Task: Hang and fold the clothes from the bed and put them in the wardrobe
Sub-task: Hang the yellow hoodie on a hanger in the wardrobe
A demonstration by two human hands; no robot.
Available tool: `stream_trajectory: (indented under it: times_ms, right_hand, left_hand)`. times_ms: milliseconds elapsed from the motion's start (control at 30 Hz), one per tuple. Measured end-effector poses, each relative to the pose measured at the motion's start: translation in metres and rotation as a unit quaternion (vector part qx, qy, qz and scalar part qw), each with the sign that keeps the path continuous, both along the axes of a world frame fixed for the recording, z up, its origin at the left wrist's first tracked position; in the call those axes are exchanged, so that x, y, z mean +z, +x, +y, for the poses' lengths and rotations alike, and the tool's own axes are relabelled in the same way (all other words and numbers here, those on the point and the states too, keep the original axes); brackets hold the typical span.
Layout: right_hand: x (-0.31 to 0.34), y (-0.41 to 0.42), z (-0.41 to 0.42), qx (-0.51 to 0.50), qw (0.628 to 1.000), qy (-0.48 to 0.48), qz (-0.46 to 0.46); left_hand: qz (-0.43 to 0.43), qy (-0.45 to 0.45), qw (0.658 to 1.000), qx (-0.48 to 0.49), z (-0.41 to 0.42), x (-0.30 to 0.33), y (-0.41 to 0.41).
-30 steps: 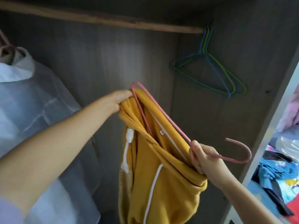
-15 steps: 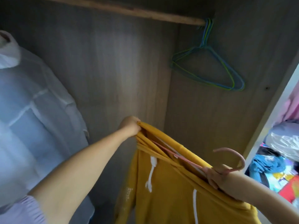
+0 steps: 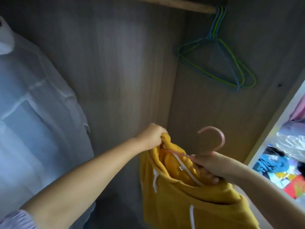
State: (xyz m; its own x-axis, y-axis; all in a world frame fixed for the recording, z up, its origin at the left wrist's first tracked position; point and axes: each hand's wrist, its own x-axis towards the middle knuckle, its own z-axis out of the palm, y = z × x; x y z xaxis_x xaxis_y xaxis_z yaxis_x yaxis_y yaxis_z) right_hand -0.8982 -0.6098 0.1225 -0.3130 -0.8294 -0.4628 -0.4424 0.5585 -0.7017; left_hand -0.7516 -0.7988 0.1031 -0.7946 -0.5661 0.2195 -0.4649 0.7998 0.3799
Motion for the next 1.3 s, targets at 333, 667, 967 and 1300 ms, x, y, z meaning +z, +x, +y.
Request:
stream_trajectory:
  times_ms: [333,667,967,1300]
  right_hand:
    - [0.031,0.023,-0.093,-0.105,0.931,-0.090,-0.337]
    - [0.121,0.135,-0.211,0.009,0.920,-0.234,-0.316]
    - [0.217,0.250,-0.225,0.293,0.863,-0.411,0.025]
    - [0.277,0.333,-0.279,0.303,0.852,-0.422,0.073]
  left_hand:
    - [0.154,0.120,0.980,-0.022,0.065,-0.007,0.036]
    - [0.304,0.249,0.899,0.193,0.061,0.058,0.069]
    - [0.443,0.010,0.831,0.337,0.037,0.165,0.188]
    - [0.130,-0.152,0.814,0.546,-0.022,0.241,0.255]
